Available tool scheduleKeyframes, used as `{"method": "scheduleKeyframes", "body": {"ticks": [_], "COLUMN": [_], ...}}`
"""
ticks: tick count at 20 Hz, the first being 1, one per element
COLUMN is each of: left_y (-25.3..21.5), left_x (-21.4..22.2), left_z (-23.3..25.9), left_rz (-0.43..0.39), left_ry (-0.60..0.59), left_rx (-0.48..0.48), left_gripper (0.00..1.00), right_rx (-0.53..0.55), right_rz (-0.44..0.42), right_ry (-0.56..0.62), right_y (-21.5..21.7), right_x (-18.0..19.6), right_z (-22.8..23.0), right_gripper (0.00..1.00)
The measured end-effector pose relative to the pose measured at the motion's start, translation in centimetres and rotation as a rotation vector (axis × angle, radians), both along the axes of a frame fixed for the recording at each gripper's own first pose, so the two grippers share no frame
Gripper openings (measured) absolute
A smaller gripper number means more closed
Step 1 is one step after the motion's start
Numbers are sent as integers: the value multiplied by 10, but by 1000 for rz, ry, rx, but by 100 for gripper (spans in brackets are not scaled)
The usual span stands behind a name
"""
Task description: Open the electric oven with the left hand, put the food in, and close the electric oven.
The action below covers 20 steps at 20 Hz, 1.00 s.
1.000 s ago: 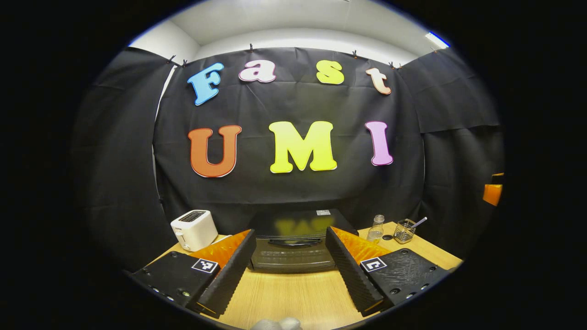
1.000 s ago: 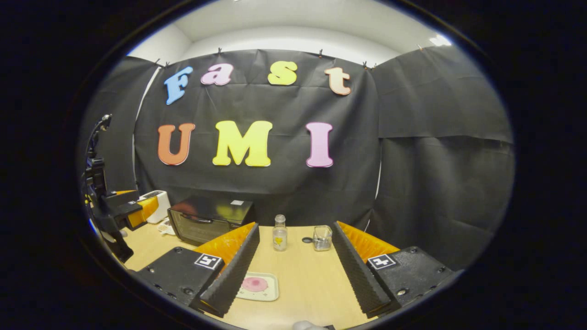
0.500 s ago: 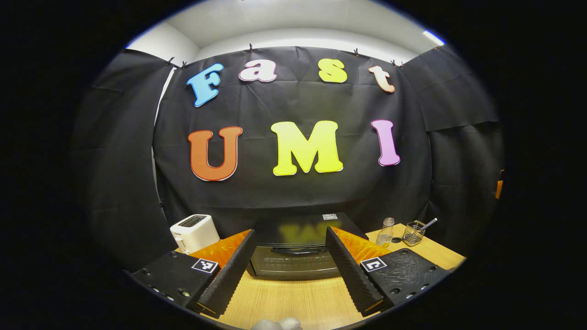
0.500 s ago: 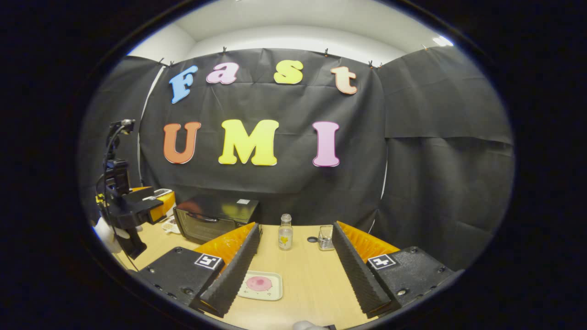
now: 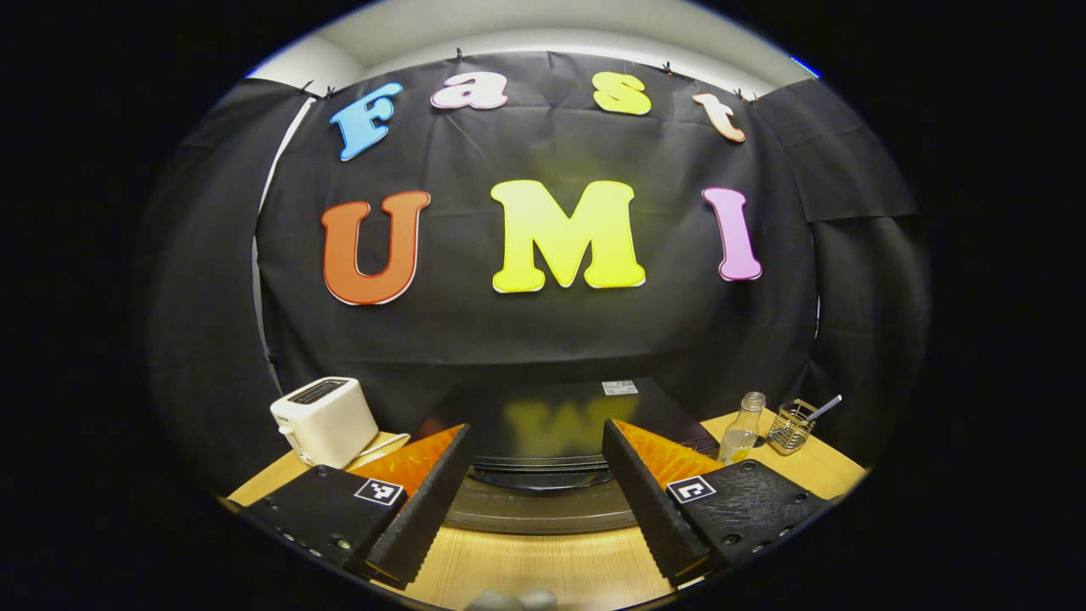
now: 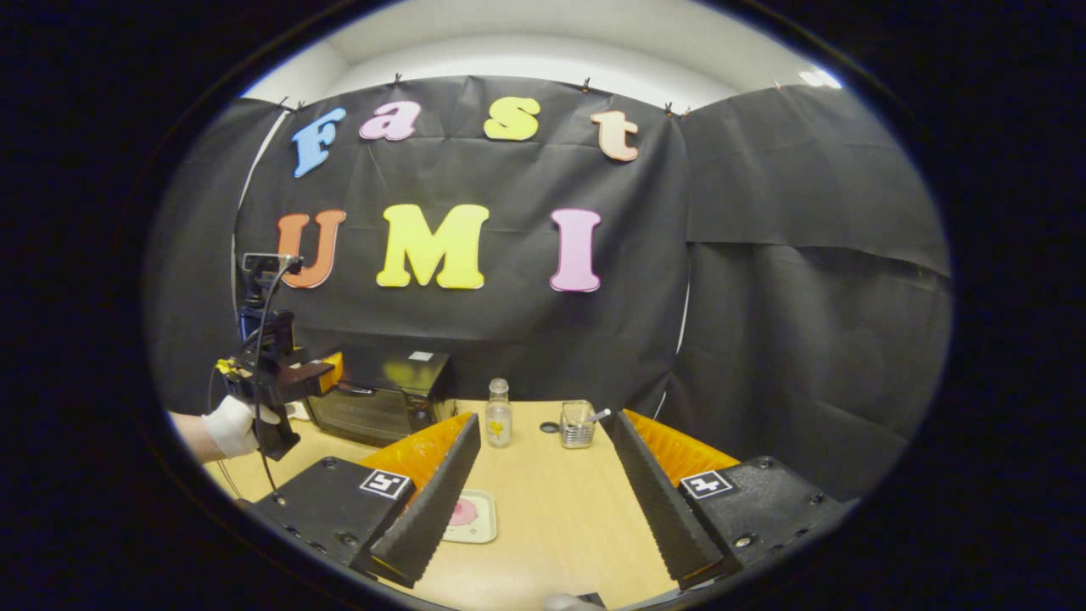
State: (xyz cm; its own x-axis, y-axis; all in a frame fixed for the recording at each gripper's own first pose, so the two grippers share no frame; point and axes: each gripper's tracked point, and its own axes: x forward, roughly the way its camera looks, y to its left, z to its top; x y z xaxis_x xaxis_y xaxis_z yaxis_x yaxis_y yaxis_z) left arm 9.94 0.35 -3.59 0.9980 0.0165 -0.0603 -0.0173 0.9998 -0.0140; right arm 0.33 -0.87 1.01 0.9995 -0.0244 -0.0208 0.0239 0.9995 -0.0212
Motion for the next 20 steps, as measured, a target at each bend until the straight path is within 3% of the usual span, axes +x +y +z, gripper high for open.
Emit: {"method": "scheduleKeyframes", "body": {"ticks": [3,8,15,20], "left_y": [0,-1,-3,-5], "left_x": [20,35,38,30], "left_z": [-25,-50,-54,-59], "left_rz": [5,-5,-10,-26], "left_ry": [54,112,148,224], "left_rx": [-5,3,-23,-39], "left_gripper": [97,97,98,98], "right_rx": [-19,-13,-53,-100], "right_rz": [-13,47,263,399], "right_ry": [8,17,78,6], "right_y": [-2,21,77,114], "right_x": [2,11,17,21], "right_z": [-1,0,7,46], "right_gripper": [99,100,100,99]}}
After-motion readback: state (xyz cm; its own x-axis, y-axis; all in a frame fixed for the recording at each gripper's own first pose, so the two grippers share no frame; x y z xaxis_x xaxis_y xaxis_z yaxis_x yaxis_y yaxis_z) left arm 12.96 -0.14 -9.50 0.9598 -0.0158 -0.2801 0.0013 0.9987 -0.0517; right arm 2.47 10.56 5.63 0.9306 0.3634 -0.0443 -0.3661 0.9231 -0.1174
